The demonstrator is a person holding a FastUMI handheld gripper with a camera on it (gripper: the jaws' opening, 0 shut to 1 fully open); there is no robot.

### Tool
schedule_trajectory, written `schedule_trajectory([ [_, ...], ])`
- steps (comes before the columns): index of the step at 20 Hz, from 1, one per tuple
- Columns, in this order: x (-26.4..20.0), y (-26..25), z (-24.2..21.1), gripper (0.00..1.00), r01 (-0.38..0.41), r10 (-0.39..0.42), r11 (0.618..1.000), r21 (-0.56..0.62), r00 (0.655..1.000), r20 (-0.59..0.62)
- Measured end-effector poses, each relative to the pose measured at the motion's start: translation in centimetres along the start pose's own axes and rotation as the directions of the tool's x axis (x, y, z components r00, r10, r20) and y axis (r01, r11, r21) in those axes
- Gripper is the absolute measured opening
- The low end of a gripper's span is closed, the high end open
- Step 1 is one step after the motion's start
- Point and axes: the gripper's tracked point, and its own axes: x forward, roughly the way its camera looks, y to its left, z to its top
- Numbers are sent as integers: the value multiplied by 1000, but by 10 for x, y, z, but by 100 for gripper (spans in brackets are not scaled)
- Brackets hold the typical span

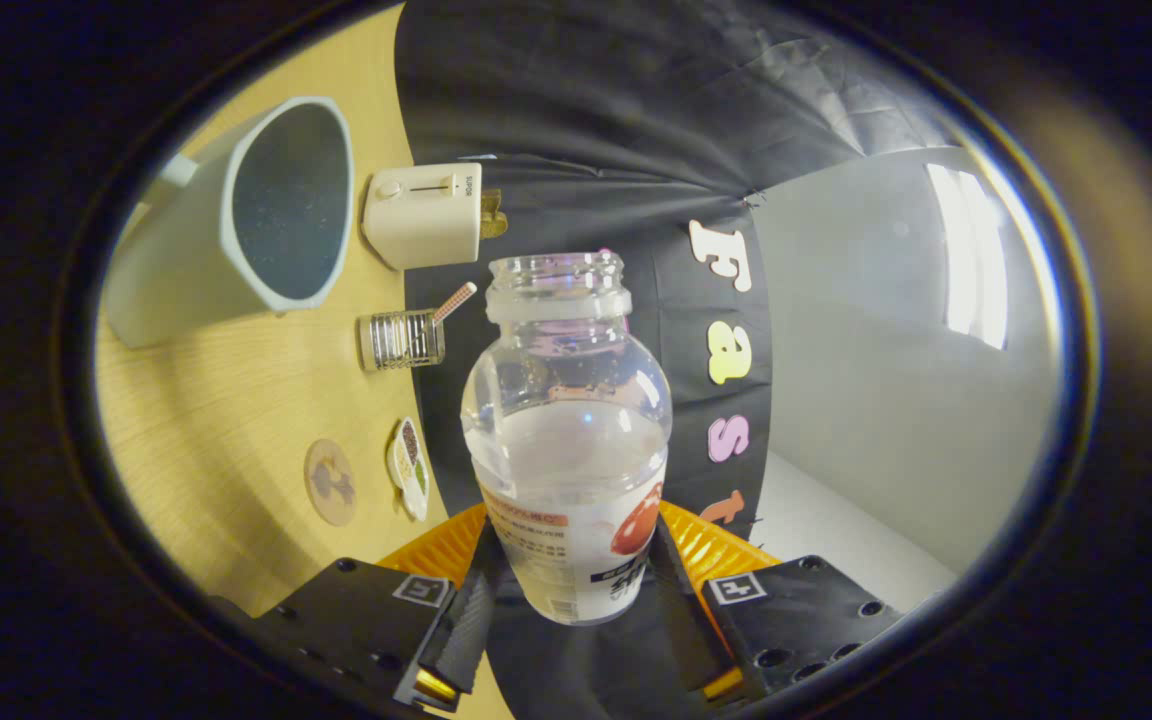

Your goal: Take the bottle from table, then pour the juice into the cup, finally place the bottle on the coaster

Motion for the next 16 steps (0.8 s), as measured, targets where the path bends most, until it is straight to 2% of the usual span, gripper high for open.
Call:
schedule_trajectory([
  [16,-3,-9,9,78,23,-20,996,-88,999,35],
])
